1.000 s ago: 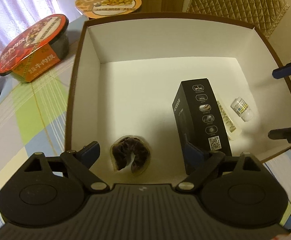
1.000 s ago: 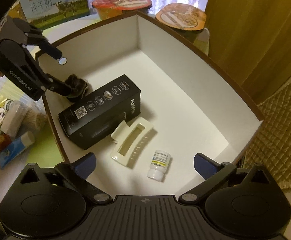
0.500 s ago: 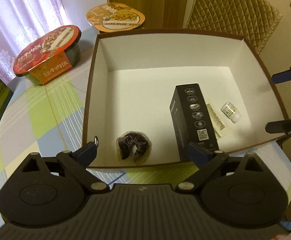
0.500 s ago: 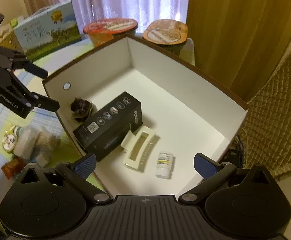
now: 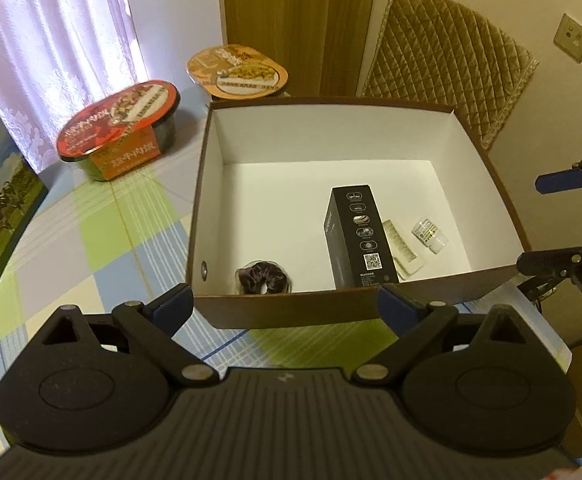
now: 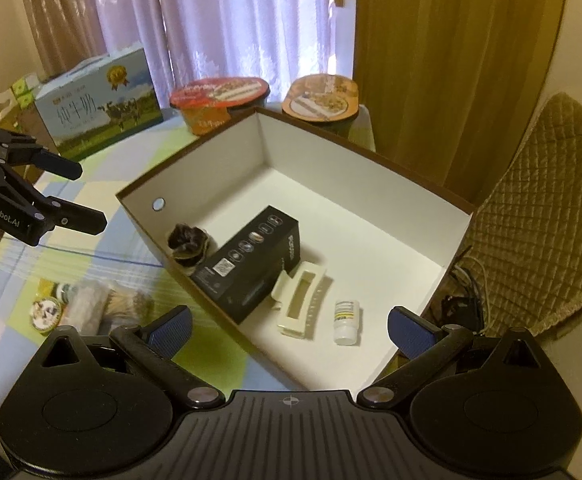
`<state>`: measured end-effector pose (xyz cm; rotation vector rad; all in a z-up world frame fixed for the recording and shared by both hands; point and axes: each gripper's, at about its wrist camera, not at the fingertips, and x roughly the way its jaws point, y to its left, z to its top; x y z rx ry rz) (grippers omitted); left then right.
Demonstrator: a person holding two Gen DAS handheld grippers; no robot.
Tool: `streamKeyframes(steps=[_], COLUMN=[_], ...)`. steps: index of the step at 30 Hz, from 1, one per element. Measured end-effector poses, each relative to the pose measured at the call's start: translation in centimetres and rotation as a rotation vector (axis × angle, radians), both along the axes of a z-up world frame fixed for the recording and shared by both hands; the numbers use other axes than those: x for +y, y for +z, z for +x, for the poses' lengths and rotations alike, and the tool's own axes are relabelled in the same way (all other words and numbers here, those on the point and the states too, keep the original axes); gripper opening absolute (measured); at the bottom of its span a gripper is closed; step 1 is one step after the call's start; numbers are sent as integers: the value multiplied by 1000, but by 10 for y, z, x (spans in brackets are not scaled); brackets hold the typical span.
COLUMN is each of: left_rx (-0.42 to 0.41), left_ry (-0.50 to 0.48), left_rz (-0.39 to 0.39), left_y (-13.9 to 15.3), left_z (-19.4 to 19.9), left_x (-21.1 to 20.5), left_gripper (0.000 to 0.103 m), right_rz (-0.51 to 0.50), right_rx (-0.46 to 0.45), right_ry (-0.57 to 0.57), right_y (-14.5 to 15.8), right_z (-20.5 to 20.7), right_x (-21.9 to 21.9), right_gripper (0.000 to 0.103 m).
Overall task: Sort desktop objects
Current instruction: 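Withdraw both tools from the cardboard box toward the remaining items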
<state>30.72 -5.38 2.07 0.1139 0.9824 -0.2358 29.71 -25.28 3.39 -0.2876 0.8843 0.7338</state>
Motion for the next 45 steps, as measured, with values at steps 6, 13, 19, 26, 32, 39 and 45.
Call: streamKeyframes(steps=[6, 13, 19, 26, 32, 39, 45], left_rx=[-36, -87, -115, -162, -166, -125, -93], left_ry=[10, 8, 17, 46, 83, 116, 161], left_rz=[-33, -25, -46, -45, -49, -74, -90], left_y=[17, 33, 44, 54, 48, 33, 24], left_z=[-25, -61, -89, -114, -130, -147, -161], left_x=[9, 13, 23, 34, 43, 56, 72], left_gripper=[97, 97, 97, 97, 97, 97, 97], right_rz=[25, 72, 97, 108, 107, 97, 89], right_rx=[-24, -29, -44, -57, -38, -8, 11], right_ry=[-28, -46, -49, -91, -106, -96, -85], right_y=[11, 21, 28, 29, 23, 14, 8], right_z=[-28, -60, -85, -107, -121, -135, -144], right_x=[2, 5, 11, 17, 26, 36, 44], right_gripper=[101, 101, 101, 101, 101, 101, 101])
